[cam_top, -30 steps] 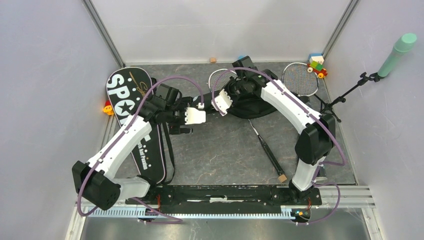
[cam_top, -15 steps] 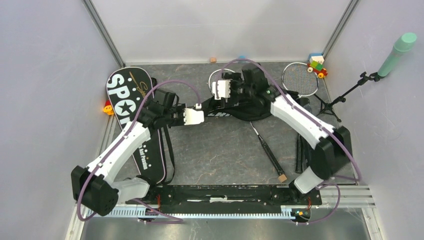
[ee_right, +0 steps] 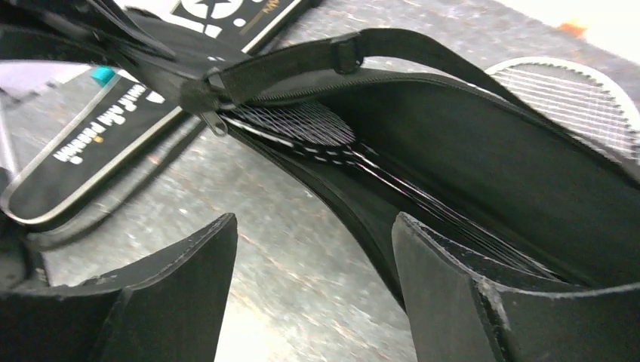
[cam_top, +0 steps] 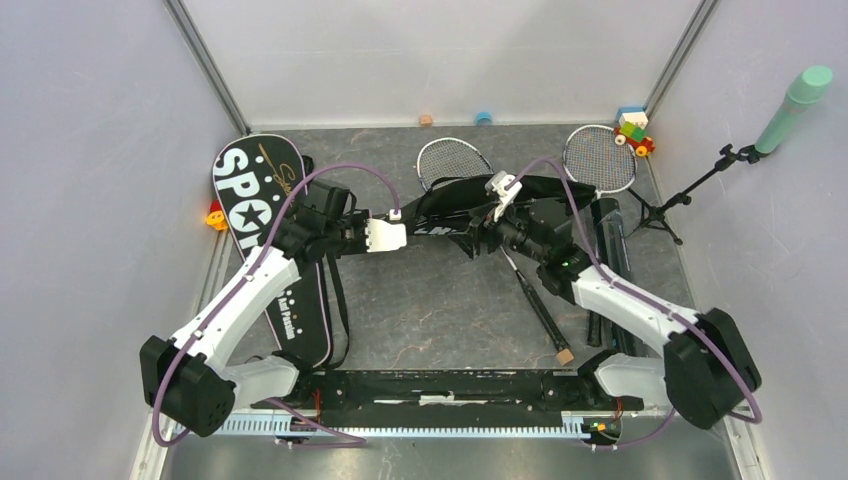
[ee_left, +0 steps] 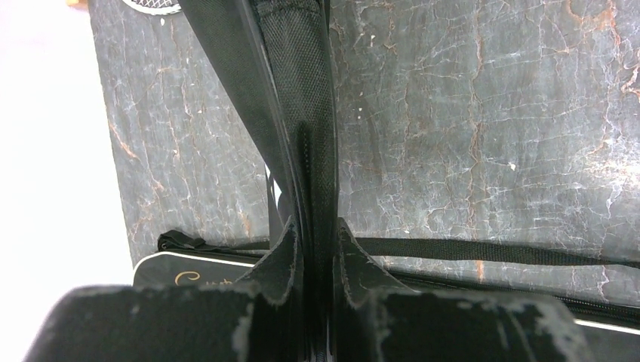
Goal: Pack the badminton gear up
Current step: Zip the racket bag at the center of the board.
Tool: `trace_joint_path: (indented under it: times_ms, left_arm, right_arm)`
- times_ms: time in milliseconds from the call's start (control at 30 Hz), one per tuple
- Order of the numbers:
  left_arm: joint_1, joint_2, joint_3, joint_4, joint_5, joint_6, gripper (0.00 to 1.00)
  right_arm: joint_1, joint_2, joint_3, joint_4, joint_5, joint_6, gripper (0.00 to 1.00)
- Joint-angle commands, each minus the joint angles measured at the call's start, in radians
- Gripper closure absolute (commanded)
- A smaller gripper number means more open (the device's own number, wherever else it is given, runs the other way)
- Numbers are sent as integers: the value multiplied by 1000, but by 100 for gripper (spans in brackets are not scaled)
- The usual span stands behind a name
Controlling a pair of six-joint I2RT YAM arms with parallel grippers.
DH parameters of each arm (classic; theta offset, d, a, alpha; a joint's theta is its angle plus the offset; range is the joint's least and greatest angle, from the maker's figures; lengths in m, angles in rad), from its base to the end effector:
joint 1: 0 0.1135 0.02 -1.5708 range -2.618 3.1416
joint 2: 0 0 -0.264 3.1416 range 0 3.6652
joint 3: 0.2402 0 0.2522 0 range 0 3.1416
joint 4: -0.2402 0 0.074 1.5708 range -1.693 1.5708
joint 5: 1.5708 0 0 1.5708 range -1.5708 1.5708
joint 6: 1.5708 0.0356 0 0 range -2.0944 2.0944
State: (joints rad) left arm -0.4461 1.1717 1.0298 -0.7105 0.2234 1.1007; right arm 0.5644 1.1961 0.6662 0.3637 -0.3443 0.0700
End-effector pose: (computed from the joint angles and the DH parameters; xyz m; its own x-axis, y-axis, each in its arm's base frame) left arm 0.2131 -0.1106 0.2997 0.1847 0.8753 -0.4468 0.8557 0.0804 0.5112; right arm 0.2226 0.1552 0.2694 -0.1943 -0.0451 -0.9799 -0.7731 0.6219 0.1247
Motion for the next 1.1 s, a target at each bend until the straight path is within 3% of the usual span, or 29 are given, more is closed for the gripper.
trace_joint_path:
  times_ms: [0, 300, 567, 733, 1067]
  left_arm:
    - [3, -9, 15, 12, 50, 6, 98]
    - [3, -6, 8, -5, 49, 7, 98]
    - [3, -3, 16, -7, 49, 8, 98]
    - [3, -1, 19, -7, 47, 6, 98]
    - [3, 12, 27, -7, 51, 3, 98]
  right_arm:
    - [-1, 104, 39, 233, -145, 208, 25]
    - [-1, 275, 146, 403, -285, 228, 31]
    - [14, 354, 215, 302, -311, 176, 44]
    - [23, 353, 219, 221, -277, 133, 45]
    - [65, 364, 220, 230, -257, 163, 41]
